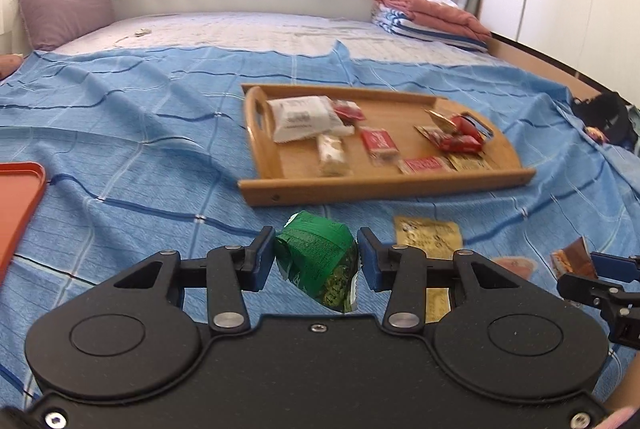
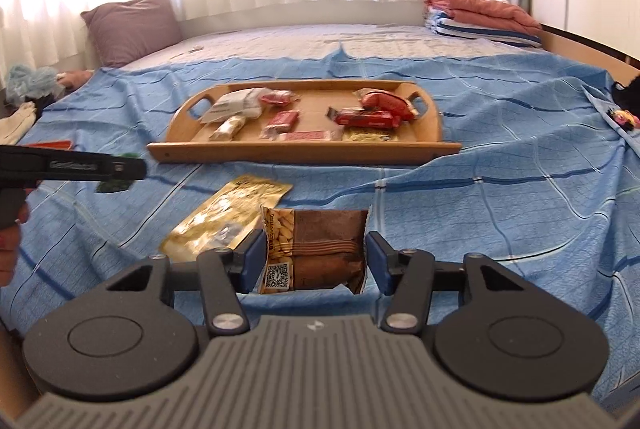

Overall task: Organize snacks
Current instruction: 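Carry the green packet with the left tool while the right tool carries the almond bag over the tray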

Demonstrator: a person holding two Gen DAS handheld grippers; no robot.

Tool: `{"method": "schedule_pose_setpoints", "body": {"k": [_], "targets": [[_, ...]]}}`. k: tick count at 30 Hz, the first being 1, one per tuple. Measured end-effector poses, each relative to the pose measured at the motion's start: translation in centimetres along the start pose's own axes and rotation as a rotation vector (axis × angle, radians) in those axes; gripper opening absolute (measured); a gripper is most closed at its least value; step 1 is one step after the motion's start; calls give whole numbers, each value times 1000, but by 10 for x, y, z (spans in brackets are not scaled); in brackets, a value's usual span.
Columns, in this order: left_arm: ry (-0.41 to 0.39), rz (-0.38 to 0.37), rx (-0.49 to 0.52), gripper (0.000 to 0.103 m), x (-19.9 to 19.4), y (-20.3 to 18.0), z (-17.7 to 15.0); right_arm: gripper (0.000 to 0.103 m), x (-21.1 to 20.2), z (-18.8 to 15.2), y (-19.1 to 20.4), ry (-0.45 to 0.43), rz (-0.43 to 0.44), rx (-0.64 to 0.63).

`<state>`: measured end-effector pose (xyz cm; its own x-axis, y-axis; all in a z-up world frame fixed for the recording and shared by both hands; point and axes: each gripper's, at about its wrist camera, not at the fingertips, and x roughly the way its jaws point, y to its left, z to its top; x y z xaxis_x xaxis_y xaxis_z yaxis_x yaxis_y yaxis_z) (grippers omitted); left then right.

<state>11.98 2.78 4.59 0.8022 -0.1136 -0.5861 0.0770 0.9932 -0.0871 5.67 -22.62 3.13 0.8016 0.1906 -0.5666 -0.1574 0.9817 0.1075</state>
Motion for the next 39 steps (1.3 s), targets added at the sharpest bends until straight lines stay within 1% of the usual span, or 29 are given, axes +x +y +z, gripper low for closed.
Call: {"method": "schedule_pose_setpoints", "body": {"k": [2,6,10,17,20,24,28,30,32,37,39], "targets": [[-1,9,-11,42,1,3,5,57,6,6,-7,6,-12,30],[-3,20,-18,42,4,6,14,57,14,20,-14,0,-30,46],[0,23,-25,42,12,3,27,57,22,36,-19,-5,-25,59],[-23,15,-20,42,28,-5,59,57,40,69,-23,-9,-14,64],[-19,16,-14,42,38,-9,71,57,50,84,-23,-4,-10,64],[4,8,-16,42,57,-12,84,57,65,101,-21,5,-8,57],[28,9,-25,42,76,-12,95,57,82,117,-21,24,7,77],[42,2,-13,42,86,-12,104,57,92,125,-22,36,10,83],[48,-7,-5,42,97,-12,116,57,103,134,-22,47,3,85],[64,-25,-43,42,122,-10,149,57,129,163,-26,57,-28,85],[61,-47,-54,42,133,-11,161,57,141,175,-29,64,-43,90]]}}
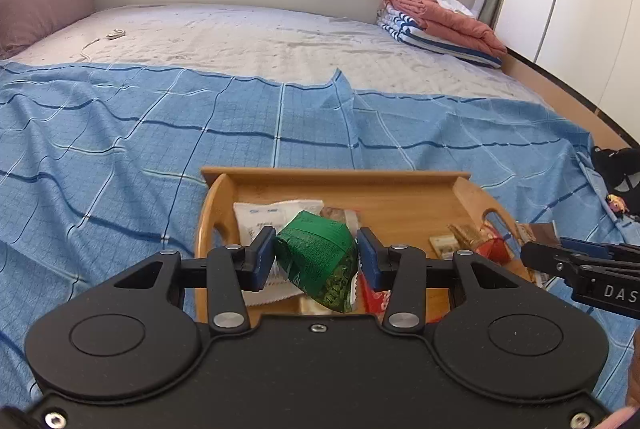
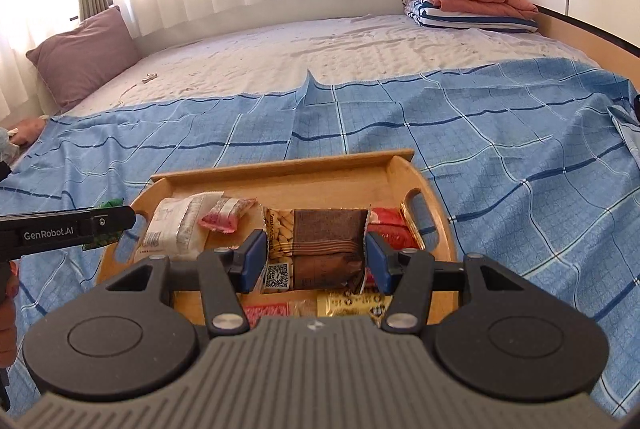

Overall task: Organize snacks
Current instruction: 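Carry the green packet with the left tool while the right tool carries the almond bag over the tray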

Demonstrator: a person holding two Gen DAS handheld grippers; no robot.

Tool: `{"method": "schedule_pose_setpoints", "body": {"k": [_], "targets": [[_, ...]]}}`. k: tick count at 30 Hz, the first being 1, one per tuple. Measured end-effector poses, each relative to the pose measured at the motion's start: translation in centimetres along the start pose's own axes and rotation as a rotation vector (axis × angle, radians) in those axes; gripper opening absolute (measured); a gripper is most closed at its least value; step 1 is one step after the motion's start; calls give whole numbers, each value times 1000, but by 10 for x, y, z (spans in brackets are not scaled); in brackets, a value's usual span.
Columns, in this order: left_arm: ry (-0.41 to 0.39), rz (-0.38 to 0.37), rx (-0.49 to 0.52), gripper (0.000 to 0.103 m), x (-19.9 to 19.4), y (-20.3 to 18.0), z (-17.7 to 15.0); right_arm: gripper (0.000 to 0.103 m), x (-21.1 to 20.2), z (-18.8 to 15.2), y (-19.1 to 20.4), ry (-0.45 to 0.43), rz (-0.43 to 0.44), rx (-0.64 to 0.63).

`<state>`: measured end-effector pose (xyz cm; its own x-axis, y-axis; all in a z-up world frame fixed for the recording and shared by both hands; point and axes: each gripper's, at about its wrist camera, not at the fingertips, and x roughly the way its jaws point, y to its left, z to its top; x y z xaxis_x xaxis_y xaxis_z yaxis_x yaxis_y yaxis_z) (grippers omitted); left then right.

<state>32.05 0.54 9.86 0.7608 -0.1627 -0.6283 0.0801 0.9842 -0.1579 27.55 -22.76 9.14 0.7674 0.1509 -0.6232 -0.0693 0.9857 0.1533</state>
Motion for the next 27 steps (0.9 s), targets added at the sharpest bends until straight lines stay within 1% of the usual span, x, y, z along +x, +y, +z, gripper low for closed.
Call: {"method": "schedule_pose_setpoints", "body": {"k": [4,9,15,18,23,27], "targets": [[24,-26,-19,42,25,-7,19,57,25,23,-7,17,-24,29],[57,-9,-16,42,65,-17,33,57,55,36,-15,36,-48,35],[76,-5,-50,42,111,-17,44,57,90,42,-21,62,-42,59],[88,2,-47,42,132,-19,45,57,108,44,-24,75,-45,62],[99,6,-20,42,155,-27,44,57,132,41,-28,97,-50,57],[108,14,-20,42,169,-29,42,57,145,36,-29,112,-47,40]]}}
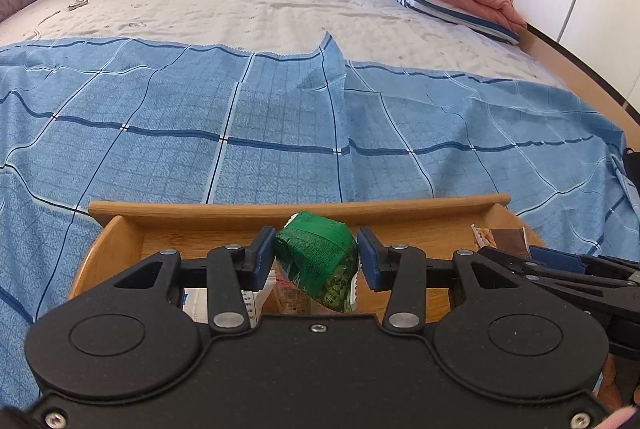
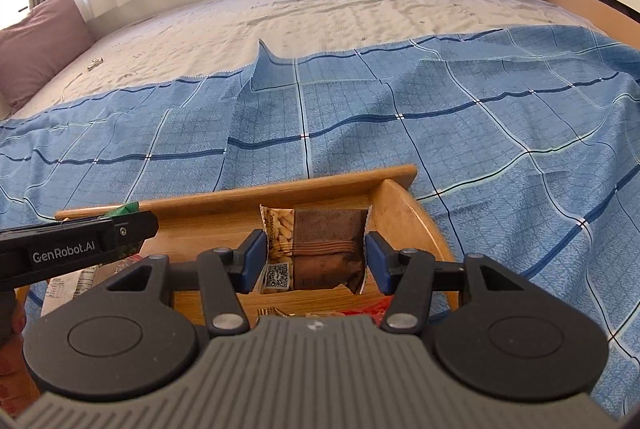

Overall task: Organize snacks
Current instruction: 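Carry the green packet with the left tool while the right tool carries the almond bag over the tray, then open the left tool over the tray while the right tool releases the almond bag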

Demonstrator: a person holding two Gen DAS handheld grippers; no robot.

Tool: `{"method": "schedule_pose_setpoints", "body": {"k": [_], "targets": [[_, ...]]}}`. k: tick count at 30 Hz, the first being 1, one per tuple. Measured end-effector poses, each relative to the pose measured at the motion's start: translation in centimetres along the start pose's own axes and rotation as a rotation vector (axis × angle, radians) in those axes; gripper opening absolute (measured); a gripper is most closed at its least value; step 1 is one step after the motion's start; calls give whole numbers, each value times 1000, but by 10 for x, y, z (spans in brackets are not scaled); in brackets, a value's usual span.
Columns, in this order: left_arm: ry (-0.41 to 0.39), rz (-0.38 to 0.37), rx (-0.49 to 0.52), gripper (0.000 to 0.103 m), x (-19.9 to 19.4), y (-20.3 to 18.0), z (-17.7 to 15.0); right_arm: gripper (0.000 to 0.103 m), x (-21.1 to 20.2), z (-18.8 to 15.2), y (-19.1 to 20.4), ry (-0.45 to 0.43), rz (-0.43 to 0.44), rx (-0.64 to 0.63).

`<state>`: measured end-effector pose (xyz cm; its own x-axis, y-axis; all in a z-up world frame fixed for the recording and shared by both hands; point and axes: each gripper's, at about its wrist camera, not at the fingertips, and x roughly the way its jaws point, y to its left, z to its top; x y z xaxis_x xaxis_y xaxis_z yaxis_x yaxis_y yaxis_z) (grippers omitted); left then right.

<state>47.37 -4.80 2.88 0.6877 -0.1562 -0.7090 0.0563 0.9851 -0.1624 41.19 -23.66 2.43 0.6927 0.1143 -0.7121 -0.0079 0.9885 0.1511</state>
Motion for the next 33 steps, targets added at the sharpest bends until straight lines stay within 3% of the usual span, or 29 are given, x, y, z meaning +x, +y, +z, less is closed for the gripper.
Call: {"method": "schedule_pose_setpoints", "body": {"k": [15,33], "targets": [[15,7,5,42,24,-4,-10,58,20,-9,4,24,4,-56],[3,16,42,43,24,-9,-15,60,23,-13,7,27,-1,-73]]}}
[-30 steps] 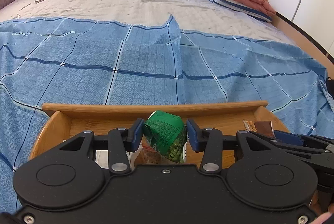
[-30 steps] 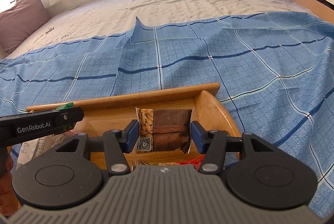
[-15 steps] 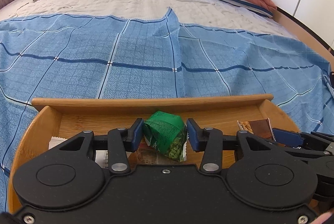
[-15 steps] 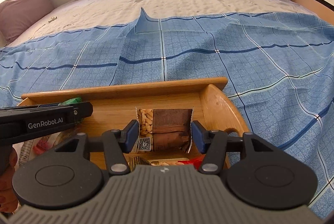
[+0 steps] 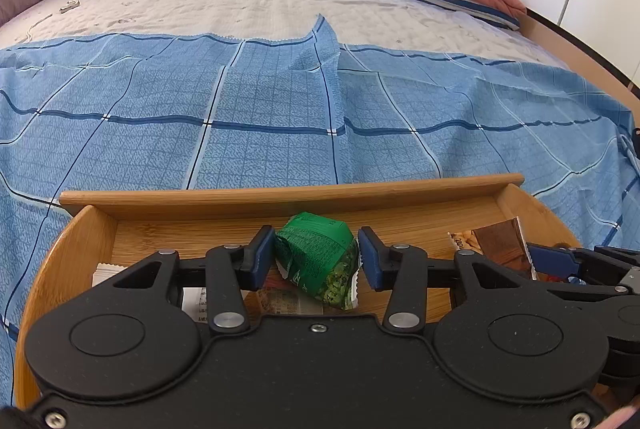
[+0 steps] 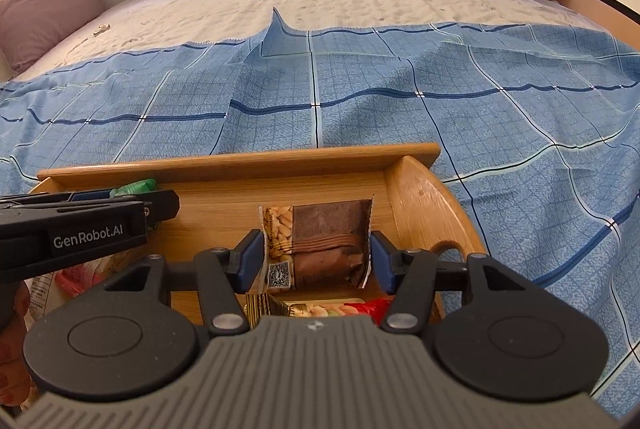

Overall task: Organize snacks
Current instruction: 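Open the left tool over the tray while the right tool releases the almond bag, then move both open tools back to the gold packet and jelly cup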

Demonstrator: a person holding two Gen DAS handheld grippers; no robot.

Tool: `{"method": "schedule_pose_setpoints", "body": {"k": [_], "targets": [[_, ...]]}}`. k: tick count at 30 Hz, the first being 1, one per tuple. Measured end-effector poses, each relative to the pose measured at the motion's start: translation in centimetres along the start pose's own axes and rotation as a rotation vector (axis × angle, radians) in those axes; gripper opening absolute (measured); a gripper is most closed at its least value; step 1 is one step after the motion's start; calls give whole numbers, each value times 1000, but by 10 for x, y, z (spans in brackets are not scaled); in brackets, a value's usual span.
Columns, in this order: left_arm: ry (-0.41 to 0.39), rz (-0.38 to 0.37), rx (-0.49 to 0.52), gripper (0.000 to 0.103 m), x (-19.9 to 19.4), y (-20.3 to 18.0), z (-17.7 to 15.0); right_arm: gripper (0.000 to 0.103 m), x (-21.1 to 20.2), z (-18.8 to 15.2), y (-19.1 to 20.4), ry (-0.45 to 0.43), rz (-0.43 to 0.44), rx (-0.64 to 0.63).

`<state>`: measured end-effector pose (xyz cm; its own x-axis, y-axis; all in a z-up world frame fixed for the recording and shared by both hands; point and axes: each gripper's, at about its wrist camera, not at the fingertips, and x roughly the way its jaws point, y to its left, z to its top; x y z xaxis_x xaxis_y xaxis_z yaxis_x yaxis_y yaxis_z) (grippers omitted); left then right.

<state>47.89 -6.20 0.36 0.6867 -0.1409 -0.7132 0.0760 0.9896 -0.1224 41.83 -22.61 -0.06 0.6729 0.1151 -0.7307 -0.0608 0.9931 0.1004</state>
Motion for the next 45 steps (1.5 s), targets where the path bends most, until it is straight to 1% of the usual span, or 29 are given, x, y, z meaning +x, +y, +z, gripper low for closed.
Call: {"method": "schedule_pose_setpoints", "body": {"k": [3,6,7,8,10,12,13,14,16,17,23,28,31,38,45], "targets": [[-1,3,5,44,0,-1,0,61,0,0,0,0,-1,-3],[-2,4,9,44,0,-1,0,64,0,0,0,-3,2,4],[-2,5,10,45,0,-2,0,66,0,1,-1,-5,-3,11],[-2,5,13,47,-1,-2,0,75,0,1,-1,-9,-4,18],[1,5,15,50,-2,-2,-1,78,-3,1,-3,-20,-3,36],[-1,12,13,56,-5,-2,-1,79,-9,1,-4,-32,-3,44],[-7,17,10,63,-7,-1,-1,80,-12,2,-5,-38,-4,45],[-14,21,8,66,-11,0,-1,82,-15,2,-6,-44,-4,45],[-25,27,9,78,-20,0,-1,84,-25,1,-8,-60,-7,47],[-31,33,13,82,-25,0,-1,85,-30,1,-9,-64,-6,50],[-67,62,72,89,-62,-9,-4,87,-63,-4,-5,-95,-4,31],[-75,42,61,92,-96,-7,-12,90,-96,-10,-1,-129,16,19],[-84,40,72,95,-117,-7,-20,90,-115,-15,3,-143,32,7],[-113,36,89,96,-165,-5,-50,93,-162,-37,18,-192,65,-51],[-102,21,104,97,-201,0,-92,93,-193,-70,32,-207,101,-100]]}}
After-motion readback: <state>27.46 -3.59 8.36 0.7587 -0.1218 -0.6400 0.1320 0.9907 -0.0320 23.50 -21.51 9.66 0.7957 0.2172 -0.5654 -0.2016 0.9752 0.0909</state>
